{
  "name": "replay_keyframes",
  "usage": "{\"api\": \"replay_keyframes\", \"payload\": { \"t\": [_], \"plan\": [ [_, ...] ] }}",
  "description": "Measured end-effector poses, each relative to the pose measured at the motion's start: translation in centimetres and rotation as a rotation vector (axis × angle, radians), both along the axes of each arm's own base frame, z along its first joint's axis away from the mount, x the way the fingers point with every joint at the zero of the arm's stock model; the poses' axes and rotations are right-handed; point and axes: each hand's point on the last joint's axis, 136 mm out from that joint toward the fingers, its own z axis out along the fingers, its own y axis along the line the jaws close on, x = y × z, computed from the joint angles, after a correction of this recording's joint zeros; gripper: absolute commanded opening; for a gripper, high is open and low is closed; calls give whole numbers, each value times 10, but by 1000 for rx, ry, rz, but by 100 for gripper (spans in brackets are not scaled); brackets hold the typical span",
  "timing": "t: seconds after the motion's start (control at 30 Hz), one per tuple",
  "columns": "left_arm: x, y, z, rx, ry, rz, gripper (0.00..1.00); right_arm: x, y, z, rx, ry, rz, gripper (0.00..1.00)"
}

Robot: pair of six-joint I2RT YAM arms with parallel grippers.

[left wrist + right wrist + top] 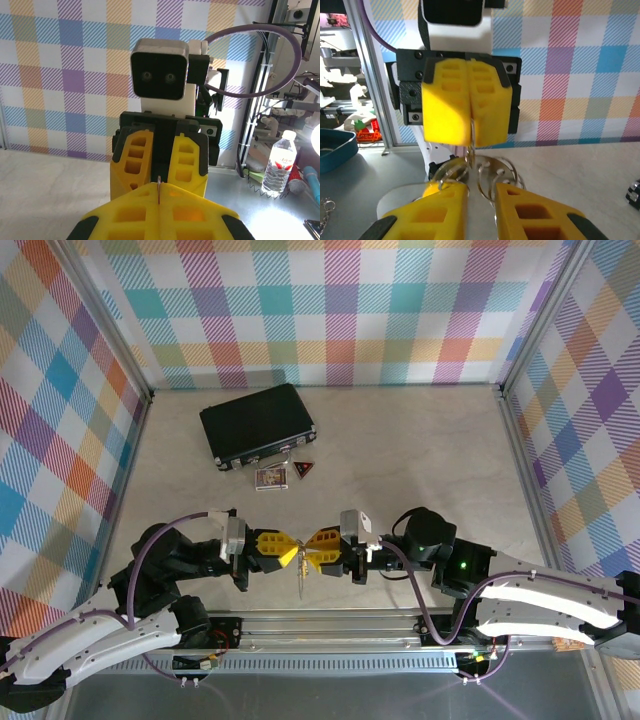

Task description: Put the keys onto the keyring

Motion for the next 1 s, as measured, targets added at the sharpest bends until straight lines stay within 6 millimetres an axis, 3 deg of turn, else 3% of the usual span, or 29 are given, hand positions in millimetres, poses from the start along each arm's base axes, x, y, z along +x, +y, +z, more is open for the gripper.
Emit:
{"api": "replay_keyframes", "payload": {
  "t": [0.53, 1.0],
  "plan": [
    [-1, -1, -1, 2, 9, -9, 0, -3, 2, 11, 46, -16, 22, 18],
    [0, -1, -5, 8, 16, -8, 0, -5, 6, 7, 37, -10, 40, 12]
  ]
}}
